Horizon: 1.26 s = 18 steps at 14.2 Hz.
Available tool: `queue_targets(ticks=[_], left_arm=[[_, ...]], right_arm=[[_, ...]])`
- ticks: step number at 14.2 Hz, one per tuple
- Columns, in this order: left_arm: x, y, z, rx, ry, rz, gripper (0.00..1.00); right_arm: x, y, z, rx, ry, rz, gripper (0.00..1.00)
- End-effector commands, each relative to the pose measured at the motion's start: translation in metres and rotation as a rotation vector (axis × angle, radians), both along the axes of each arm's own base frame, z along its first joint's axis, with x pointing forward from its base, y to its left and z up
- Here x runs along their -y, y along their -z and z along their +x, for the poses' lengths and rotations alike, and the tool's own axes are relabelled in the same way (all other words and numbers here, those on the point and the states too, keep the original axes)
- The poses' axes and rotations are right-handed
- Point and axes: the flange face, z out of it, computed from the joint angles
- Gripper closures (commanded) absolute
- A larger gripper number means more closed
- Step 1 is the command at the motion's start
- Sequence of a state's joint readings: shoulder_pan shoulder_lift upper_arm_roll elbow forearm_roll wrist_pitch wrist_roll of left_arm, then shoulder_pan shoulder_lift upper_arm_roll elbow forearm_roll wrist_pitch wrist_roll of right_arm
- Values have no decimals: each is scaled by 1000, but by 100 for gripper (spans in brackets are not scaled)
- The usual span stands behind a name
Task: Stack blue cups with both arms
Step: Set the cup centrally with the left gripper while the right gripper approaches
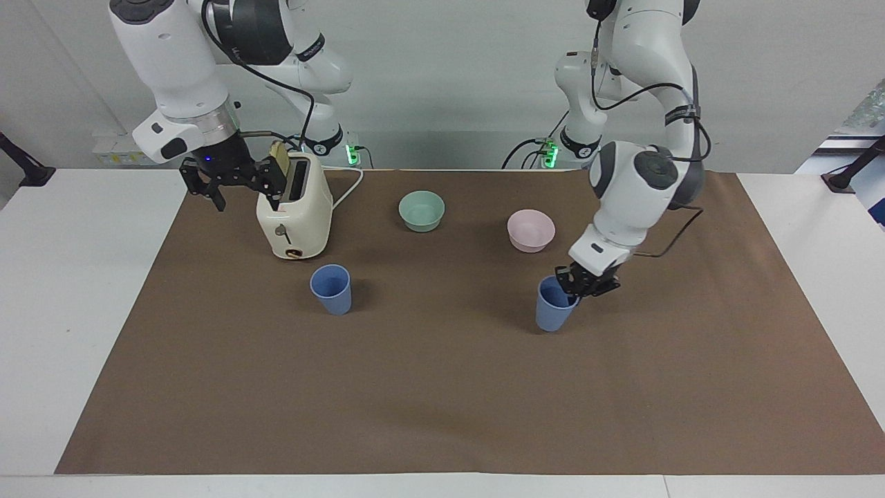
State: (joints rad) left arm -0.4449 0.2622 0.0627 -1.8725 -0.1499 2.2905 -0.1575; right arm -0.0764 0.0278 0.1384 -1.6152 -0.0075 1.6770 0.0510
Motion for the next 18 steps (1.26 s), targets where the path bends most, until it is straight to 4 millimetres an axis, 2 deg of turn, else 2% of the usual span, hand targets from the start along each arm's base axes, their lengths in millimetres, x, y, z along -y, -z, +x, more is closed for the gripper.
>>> queue_targets(ticks=[1, 2, 3, 4, 5, 6, 7, 8, 10, 11, 12, 15, 18], left_arm=[[48, 0, -35, 20, -9, -28, 100], [76, 2, -50, 15, 9, -31, 100], [92, 7, -63, 0, 13, -29, 100], [95, 8, -66, -5, 12, -28, 100], [95, 7, -67, -11, 8, -27, 76], [95, 7, -67, -16, 12, -24, 32], [93, 7, -66, -15, 10, -24, 6], [94, 5, -65, -12, 12, -25, 0], [91, 1, -61, -5, 14, -26, 0], [86, -8, -58, 3, 7, -29, 0], [78, -28, -58, 13, 0, -39, 0], [25, -88, -58, -4, -47, -45, 0], [-48, -124, -57, -27, -27, 26, 0]], right_arm=[[-27, 16, -3, 11, -27, 32, 0], [-28, 25, 0, 14, -31, 32, 0], [-31, 37, 2, 21, -31, 35, 0], [-32, 54, 7, 21, -33, 37, 0], [-34, 68, 13, 21, -34, 40, 0], [-35, 87, 20, 1, -33, 41, 0], [-36, 103, 26, -16, -33, 45, 0], [-38, 119, 31, -24, -37, 46, 0], [-40, 148, 29, -22, -46, 48, 0], [-41, 163, 24, -45, -45, 44, 0], [-41, 185, 22, -68, -39, 44, 0], [-40, 222, 25, -54, -33, 50, 0], [-44, 244, 26, -87, -42, 51, 0]])
